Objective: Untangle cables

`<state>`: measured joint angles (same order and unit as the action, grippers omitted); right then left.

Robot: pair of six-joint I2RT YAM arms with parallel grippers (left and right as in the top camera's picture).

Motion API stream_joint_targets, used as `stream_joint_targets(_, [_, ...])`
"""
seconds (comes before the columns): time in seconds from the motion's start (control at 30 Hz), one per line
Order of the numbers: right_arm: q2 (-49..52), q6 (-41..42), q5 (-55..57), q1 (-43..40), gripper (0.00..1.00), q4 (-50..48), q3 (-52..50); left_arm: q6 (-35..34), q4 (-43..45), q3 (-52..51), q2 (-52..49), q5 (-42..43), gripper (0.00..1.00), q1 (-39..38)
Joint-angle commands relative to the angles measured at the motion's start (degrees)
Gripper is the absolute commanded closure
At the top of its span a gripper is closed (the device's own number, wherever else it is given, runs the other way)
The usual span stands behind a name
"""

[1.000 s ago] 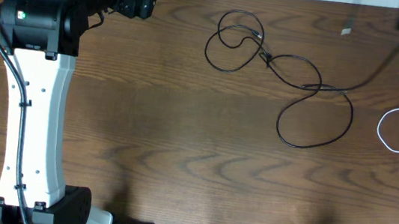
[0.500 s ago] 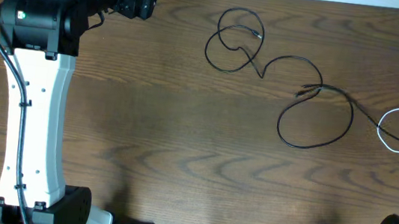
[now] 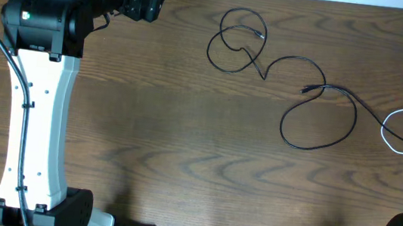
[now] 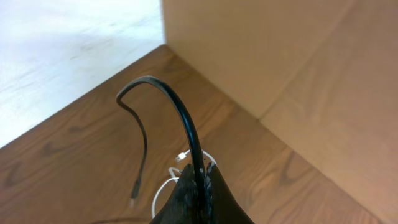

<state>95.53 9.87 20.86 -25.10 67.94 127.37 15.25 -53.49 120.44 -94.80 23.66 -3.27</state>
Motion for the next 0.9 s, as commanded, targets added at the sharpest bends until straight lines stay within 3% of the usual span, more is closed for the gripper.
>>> stream_joint_targets(0.0, [0.04, 2.38, 5.86, -1.09, 0.99, 0.04, 0.46, 0.15, -0.24, -0.33, 0.94, 0.33, 0.16, -0.09])
stream_joint_targets(0.27, [-1.29, 4.90, 4.90, -5.86, 0.99, 0.28, 0.92, 0.15, -0.46, -0.35, 0.94, 0.31, 0.16, -0.09])
stream_joint_targets(0.67, [-1.44, 6.29, -3.74, -11.87, 0.99, 4.61, 16.48, 0.15, -0.42, -1.14, 0.81, 0.31, 0.16, -0.48])
stream_joint_targets(0.87, [-0.57, 6.82, -6.01, -13.97, 0.99, 5.31, 18.05, 0.44, -0.44, -1.25, 0.72, 0.22, 0.16, -1.99])
